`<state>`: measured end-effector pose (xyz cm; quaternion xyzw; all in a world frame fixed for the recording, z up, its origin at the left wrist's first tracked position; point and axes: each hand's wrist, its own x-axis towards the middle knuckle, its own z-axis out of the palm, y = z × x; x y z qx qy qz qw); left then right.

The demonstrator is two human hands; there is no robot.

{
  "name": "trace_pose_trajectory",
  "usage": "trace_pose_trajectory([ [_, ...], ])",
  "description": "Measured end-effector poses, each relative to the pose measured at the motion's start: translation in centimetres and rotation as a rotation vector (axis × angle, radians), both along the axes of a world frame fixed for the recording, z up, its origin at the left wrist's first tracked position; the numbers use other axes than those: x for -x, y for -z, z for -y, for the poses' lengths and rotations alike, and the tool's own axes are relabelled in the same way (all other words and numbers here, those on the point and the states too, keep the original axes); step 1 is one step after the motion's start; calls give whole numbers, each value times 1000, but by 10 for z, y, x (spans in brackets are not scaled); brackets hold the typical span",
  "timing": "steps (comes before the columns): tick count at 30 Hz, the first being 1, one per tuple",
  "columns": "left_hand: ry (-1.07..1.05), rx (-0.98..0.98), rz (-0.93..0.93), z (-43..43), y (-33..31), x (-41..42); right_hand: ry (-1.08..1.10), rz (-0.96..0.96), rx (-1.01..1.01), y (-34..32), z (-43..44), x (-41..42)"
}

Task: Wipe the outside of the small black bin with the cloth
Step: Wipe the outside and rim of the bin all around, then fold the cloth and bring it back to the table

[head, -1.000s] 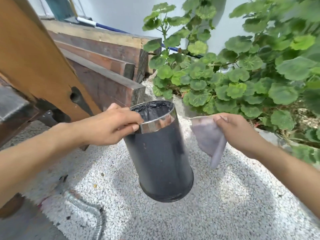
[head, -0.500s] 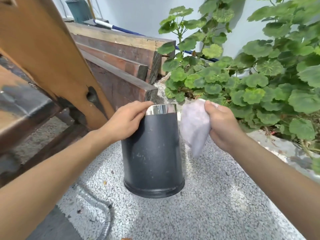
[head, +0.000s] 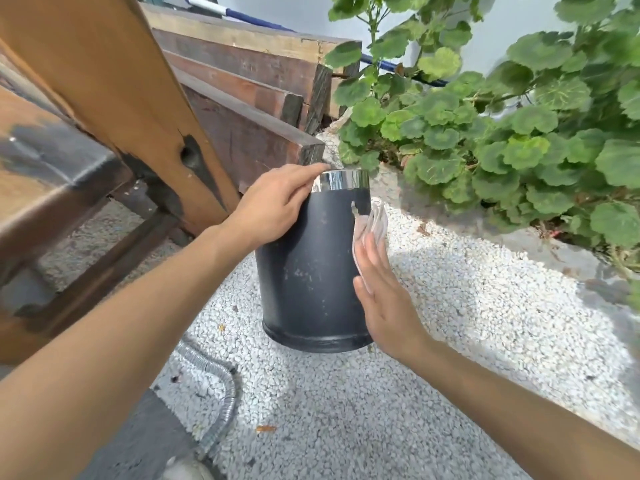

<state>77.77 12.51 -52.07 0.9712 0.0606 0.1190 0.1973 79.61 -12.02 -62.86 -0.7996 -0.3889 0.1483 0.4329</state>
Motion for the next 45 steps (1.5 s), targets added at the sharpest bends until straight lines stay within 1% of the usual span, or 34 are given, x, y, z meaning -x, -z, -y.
trace_pose_trajectory([
  [3, -1, 2, -19, -1, 1, 0, -66, 42, 62, 18, 25, 18],
  [8, -3, 2, -30, -2, 0, -1, -159, 28, 151, 35, 55, 42],
  [10, 5, -10, -37, -1, 0, -1, -184, 13, 216, 39, 68, 51],
  [12, 14, -19, -42, 0, -1, -1, -218, -54, 253, 40, 81, 59],
  [14, 27, -31, -53, 3, -2, 0, -212, -246, 208, 33, 92, 62],
  [15, 36, -40, -56, 6, -3, 2, -172, -357, 189, 26, 96, 60],
  [18, 55, -60, -62, 16, -7, 9, 40, -601, 182, 0, 100, 43],
  [21, 82, -71, -86, 32, -15, 19, 157, -837, 59, -26, 104, 20],
  [23, 141, -119, -127, 46, -20, 30, 206, -893, -62, -43, 106, 6],
  [25, 227, -159, -169, 60, -20, 44, 279, -898, -164, -61, 106, -7],
  [27, 305, -155, -208, 68, -16, 63, 354, -890, -245, -78, 102, -19],
  [29, 390, -185, -258, 71, -10, 85, 382, -872, -316, -92, 98, -28],
  [31, 484, -257, -315, 73, 0, 108, 371, -881, -390, -102, 91, -32],
  [34, 620, -378, -357, 81, 18, 141, 351, -923, -435, -112, 78, -30],
  [36, 646, -386, -387, 89, 26, 157, 317, -943, -413, -116, 68, -26],
  [39, 594, -286, -398, 92, 23, 162, 237, -976, -358, -126, 58, -19],
  [42, 448, -79, -352, 87, -2, 144, 221, -1022, -308, -151, 49, -18],
  [44, 299, 157, -318, 85, -25, 127, 225, -1059, -277, -174, 45, -18],
  [45, 211, 339, -319, 85, -41, 116, 217, -1076, -254, -189, 44, -19],
])
